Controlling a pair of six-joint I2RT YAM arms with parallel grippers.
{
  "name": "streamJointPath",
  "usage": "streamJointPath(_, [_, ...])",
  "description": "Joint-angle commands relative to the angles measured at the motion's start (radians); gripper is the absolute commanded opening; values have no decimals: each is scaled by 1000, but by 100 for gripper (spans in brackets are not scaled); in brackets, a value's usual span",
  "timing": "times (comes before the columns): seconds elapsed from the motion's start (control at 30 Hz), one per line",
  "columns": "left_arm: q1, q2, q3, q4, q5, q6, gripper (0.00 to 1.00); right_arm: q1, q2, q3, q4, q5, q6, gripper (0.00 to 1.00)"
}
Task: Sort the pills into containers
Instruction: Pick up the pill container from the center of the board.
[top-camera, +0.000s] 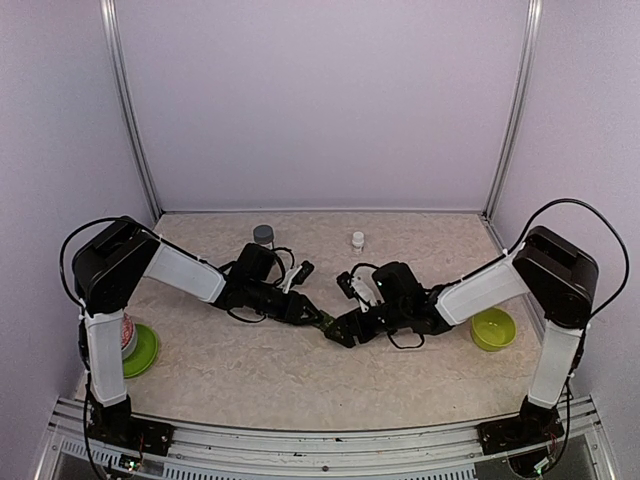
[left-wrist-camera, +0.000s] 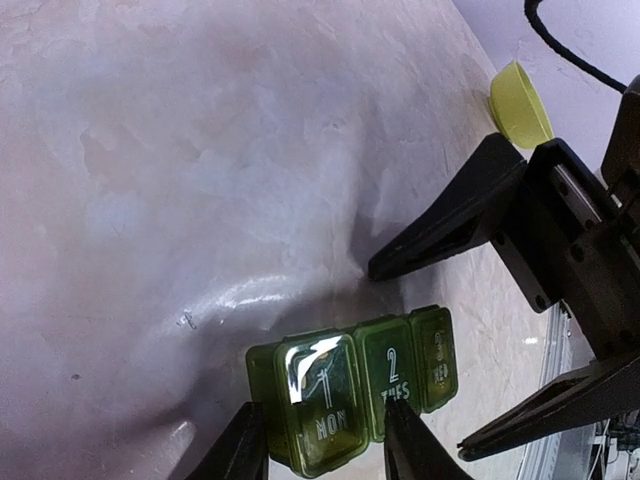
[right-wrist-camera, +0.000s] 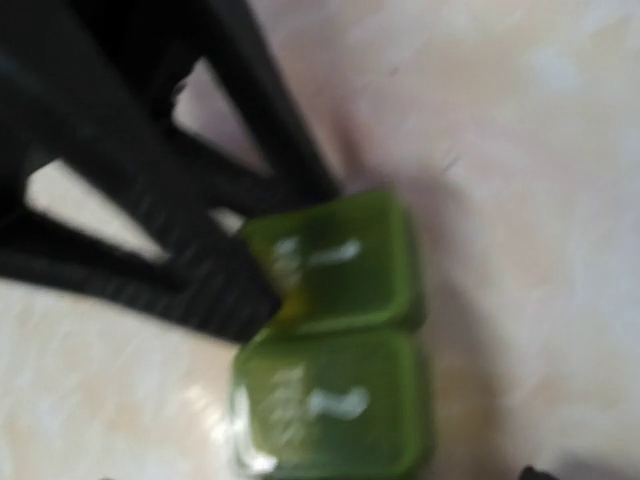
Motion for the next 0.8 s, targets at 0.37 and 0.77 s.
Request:
streamJointPath(0.37, [25,-8,-35,56,3,-44,49,84,93,127,-166,293,-150,74])
streamJointPath(0.77, [41,-4,-44,66,-4,-58,52,134,82,111,-154,380,-216,53])
